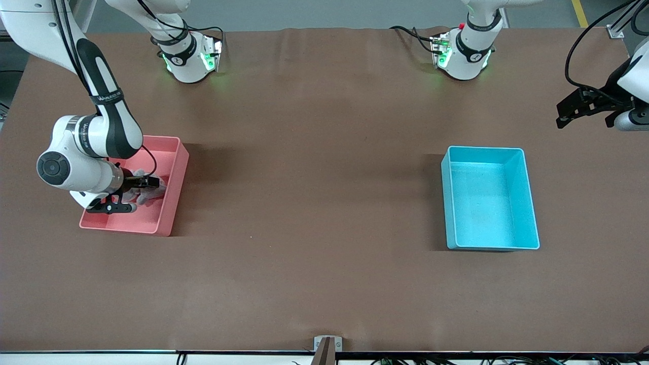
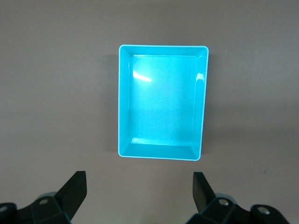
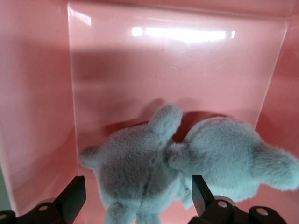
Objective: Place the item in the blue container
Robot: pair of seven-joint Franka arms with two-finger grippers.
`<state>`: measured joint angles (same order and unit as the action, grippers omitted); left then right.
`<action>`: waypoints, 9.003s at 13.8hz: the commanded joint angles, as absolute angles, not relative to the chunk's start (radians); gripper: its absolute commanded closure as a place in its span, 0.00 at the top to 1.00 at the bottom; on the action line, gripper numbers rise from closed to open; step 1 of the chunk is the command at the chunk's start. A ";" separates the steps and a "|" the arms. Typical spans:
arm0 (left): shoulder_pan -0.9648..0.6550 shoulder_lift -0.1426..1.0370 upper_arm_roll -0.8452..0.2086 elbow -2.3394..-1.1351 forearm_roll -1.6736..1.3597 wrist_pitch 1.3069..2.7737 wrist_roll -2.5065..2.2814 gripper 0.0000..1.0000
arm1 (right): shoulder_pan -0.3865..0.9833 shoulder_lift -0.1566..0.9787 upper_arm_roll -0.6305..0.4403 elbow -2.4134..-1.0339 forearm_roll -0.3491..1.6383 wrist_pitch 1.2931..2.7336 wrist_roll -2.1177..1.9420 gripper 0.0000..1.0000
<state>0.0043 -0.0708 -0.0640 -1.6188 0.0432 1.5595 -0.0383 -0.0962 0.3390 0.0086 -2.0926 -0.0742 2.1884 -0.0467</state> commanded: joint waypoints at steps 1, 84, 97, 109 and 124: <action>0.015 -0.061 -0.067 -1.594 0.060 1.557 -0.032 1.00 | -0.106 0.333 0.020 -2.117 -0.078 2.178 -0.034 1.00; -0.425 0.534 -0.295 -1.910 -0.071 2.167 -1.376 0.75 | -0.186 0.347 0.009 -2.045 -0.075 2.341 -0.205 1.00; -0.367 0.496 -0.288 -1.836 -0.035 2.181 -1.411 0.00 | -0.222 0.429 0.012 -2.069 -0.064 2.347 -0.241 1.00; 0.151 0.445 -0.284 -1.586 0.121 1.796 -0.588 0.00 | -0.207 0.420 0.023 -2.068 -0.064 2.273 -0.244 0.12; 0.276 0.378 -0.290 -1.528 0.124 1.793 -0.523 1.00 | 0.168 0.133 0.037 -1.787 -0.060 1.668 0.131 0.11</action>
<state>0.2715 0.4299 -0.2821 -1.5430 0.1020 1.8071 -0.5275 0.0558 0.1250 0.0409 -1.8289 -0.0581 1.7181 -0.0213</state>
